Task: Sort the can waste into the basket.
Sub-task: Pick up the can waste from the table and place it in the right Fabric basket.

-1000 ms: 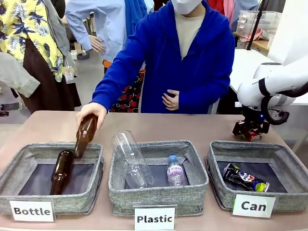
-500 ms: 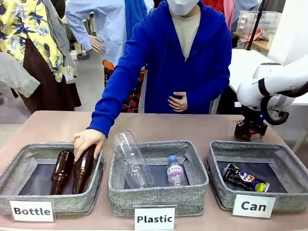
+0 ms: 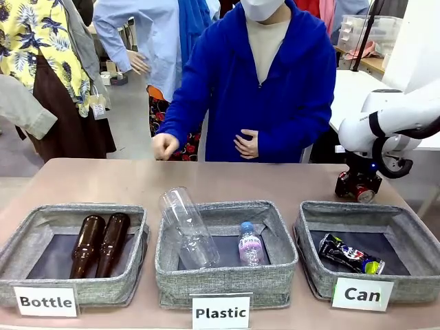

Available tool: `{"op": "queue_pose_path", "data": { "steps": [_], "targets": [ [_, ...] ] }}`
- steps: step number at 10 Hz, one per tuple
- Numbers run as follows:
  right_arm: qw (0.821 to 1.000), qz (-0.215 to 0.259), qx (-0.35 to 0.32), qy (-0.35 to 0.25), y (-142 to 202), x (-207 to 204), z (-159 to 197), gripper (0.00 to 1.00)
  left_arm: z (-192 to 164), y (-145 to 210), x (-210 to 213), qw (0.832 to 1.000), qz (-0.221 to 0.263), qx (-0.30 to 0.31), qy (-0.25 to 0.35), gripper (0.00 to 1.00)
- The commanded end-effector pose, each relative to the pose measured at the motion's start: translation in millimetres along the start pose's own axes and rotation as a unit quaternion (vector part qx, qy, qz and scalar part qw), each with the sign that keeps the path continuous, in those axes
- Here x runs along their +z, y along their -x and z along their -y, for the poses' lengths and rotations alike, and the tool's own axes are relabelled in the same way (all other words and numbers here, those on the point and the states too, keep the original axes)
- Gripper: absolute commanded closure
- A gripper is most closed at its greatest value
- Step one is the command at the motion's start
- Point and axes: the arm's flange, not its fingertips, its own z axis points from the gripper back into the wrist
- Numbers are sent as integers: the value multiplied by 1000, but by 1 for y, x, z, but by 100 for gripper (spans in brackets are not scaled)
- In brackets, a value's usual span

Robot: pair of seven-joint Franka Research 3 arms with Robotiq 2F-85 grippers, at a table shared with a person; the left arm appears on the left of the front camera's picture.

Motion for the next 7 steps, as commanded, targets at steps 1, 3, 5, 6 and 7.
{"op": "queue_pose_path", "data": {
  "steps": [1,3,5,6,7],
  "targets": [
    [1000,10,-7,-4,7,11,3,100,6,1,-18,1000,-22,9,-7,0],
    [999,39,-10,-3,20,44,1,100,7,18,-60,994,-104,26,-11,0],
    [998,64,-22,1,44,97,-7,100,-7,52,-104,969,-239,28,-51,0],
    [997,66,-33,-3,61,121,-12,100,-12,62,-112,956,-282,21,-76,0],
    [997,73,-14,-19,78,139,-16,100,-19,64,-116,954,-286,8,-93,0]
  ]
}}
